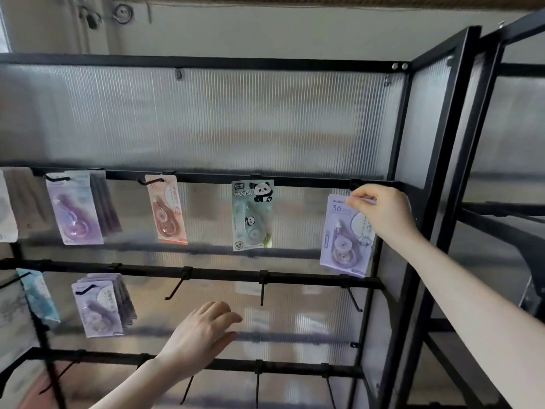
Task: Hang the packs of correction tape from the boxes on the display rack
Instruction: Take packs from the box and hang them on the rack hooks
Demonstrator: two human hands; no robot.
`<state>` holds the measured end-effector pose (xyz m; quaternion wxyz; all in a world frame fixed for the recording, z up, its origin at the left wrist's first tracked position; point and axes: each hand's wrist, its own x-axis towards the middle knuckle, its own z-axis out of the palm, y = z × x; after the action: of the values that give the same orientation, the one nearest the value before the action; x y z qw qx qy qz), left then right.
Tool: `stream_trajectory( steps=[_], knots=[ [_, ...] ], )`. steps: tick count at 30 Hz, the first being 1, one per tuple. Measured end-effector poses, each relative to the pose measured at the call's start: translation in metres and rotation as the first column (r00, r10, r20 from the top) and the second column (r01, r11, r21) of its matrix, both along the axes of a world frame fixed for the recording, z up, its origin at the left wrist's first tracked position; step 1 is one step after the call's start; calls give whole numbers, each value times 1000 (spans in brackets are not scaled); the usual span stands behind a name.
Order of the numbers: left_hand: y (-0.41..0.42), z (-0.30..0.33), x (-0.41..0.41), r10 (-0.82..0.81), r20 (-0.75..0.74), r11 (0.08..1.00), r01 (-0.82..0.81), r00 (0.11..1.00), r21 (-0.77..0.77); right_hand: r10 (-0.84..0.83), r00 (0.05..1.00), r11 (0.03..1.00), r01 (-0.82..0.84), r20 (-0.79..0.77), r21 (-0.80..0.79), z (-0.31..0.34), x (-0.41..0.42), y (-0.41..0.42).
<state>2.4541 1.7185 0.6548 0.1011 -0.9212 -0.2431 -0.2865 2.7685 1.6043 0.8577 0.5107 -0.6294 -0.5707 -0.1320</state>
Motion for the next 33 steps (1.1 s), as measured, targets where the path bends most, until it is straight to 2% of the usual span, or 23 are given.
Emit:
stream_trajectory(
  steps=[10, 19, 27, 33],
  knots=[
    [-7, 2, 6, -5, 12, 1000, 5, 1000, 6, -65, 998, 990, 61, 20, 127, 13, 29, 7],
    [-9, 0, 12, -20, 6, 1000, 20, 1000, -23, -9, 999, 998, 11, -32, 67, 12, 42, 10],
    [-12, 2, 24, -29, -17, 999, 28, 999, -32, 8, 1000, 999, -8, 4, -48, 13, 55, 14],
    [-16, 8, 28, -19, -34, 998, 16, 999, -65, -44, 999, 999, 44, -13, -17, 6, 60, 27]
  ],
)
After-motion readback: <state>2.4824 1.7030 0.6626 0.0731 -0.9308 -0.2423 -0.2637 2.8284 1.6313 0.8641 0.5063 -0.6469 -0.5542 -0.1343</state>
